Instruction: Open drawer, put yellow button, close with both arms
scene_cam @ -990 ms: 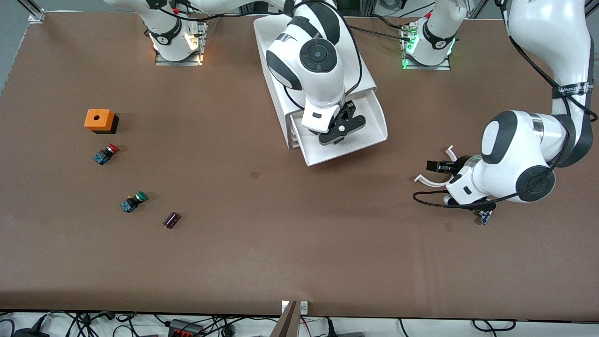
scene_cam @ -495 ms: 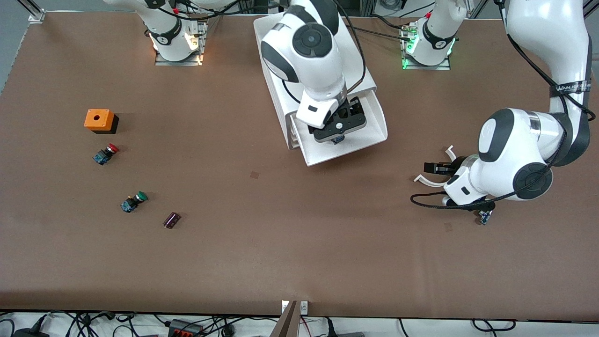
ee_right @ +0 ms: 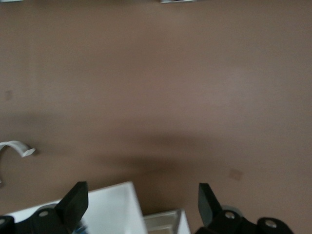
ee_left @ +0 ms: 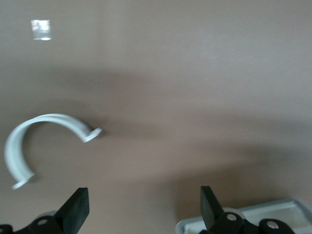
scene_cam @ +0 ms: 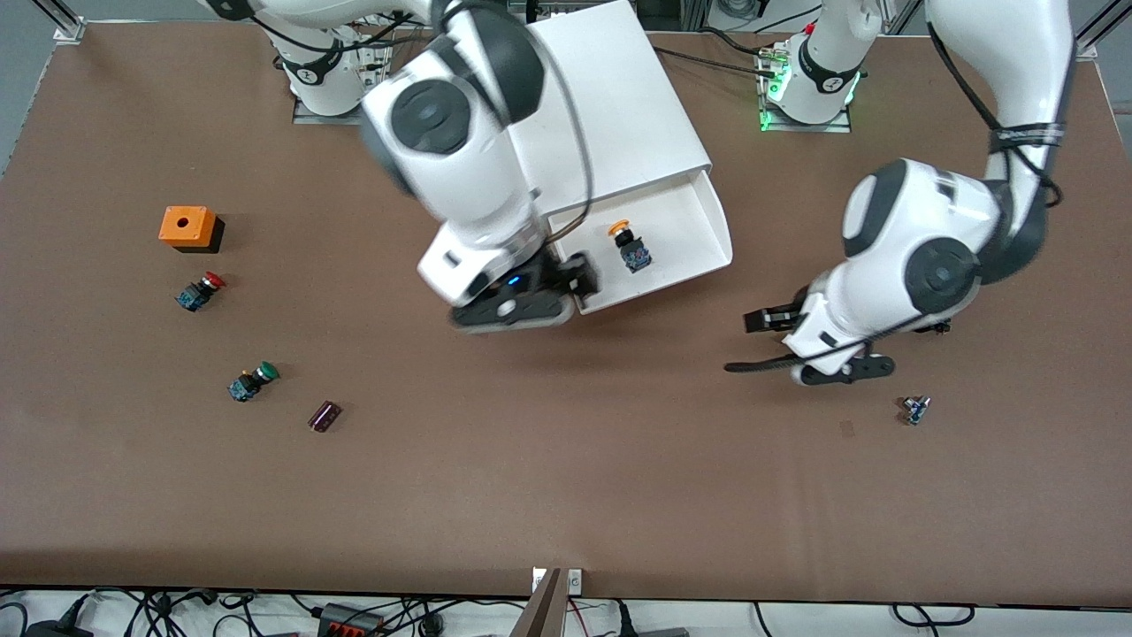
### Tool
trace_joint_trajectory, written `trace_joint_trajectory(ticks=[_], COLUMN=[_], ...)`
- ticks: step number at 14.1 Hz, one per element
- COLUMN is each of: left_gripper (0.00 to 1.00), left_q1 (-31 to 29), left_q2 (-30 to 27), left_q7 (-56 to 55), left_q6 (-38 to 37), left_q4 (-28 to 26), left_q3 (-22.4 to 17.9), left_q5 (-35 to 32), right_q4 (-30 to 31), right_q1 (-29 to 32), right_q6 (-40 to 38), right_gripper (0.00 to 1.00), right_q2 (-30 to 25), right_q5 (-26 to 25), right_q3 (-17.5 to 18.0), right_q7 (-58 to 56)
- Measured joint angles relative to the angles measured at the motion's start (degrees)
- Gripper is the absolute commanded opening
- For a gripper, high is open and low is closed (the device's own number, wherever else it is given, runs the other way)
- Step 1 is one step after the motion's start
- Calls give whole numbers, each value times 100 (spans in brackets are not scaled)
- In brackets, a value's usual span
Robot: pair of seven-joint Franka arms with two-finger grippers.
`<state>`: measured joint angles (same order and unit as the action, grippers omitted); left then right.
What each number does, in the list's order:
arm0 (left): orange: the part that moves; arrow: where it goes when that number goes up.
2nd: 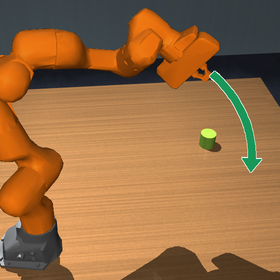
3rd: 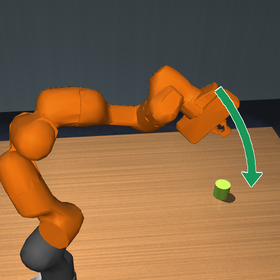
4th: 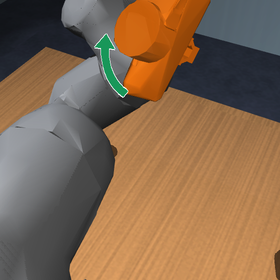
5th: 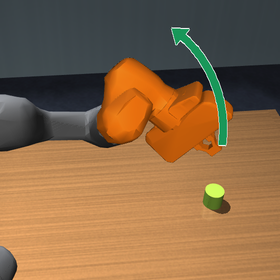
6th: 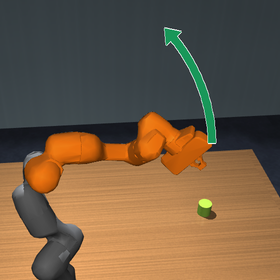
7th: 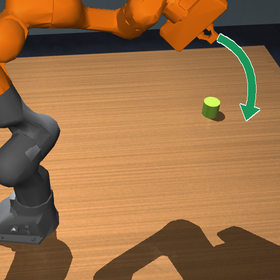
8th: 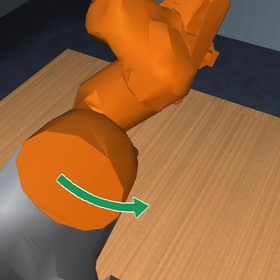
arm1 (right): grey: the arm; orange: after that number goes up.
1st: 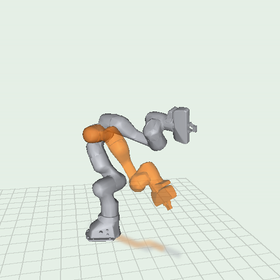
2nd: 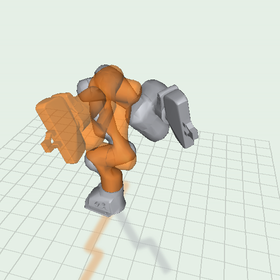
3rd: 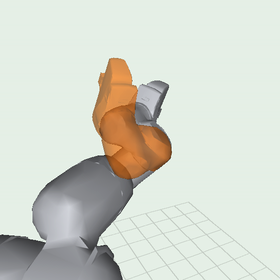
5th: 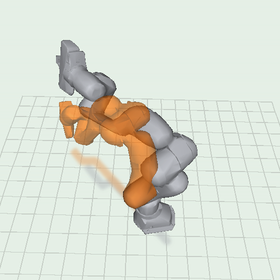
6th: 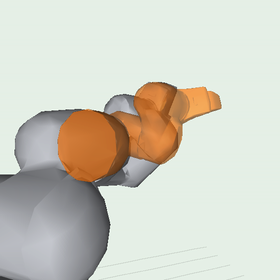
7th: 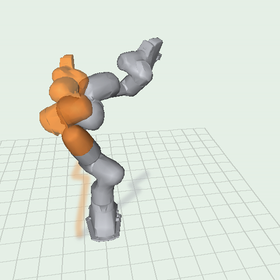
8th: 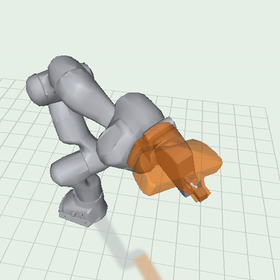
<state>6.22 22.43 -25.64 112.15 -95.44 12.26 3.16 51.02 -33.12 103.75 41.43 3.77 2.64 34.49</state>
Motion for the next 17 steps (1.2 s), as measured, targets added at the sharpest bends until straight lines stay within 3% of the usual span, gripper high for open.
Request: trace_joint_trajectory(ticks=[3, 7, 12, 17], left_gripper=[100, 100, 100, 100], left_q1=[16, 141, 614, 711], left_q2=[-282, -250, -163, -187], left_q7=[-395, -1313, -2277, -2420], left_q6=[1235, 1739, 1695, 695], left_q4=[-966, -1191, -1231, -1194], left_q3=[437, 785, 827, 1307], left_q5=[0, 0, 0, 0], right_q4=[52, 79, 59, 61], right_q1=[785, 1779, 2507, 3011], right_q6=[-489, -1166, -1536, -1676], right_gripper=[100, 100, 100, 100], right_q2=[25, 12, -329, -689], right_q5=[-112, -136, -147, -153], right_q3=[-25, -39, -37, -35], right_q7=[-681, -1568, -1804, -1950])
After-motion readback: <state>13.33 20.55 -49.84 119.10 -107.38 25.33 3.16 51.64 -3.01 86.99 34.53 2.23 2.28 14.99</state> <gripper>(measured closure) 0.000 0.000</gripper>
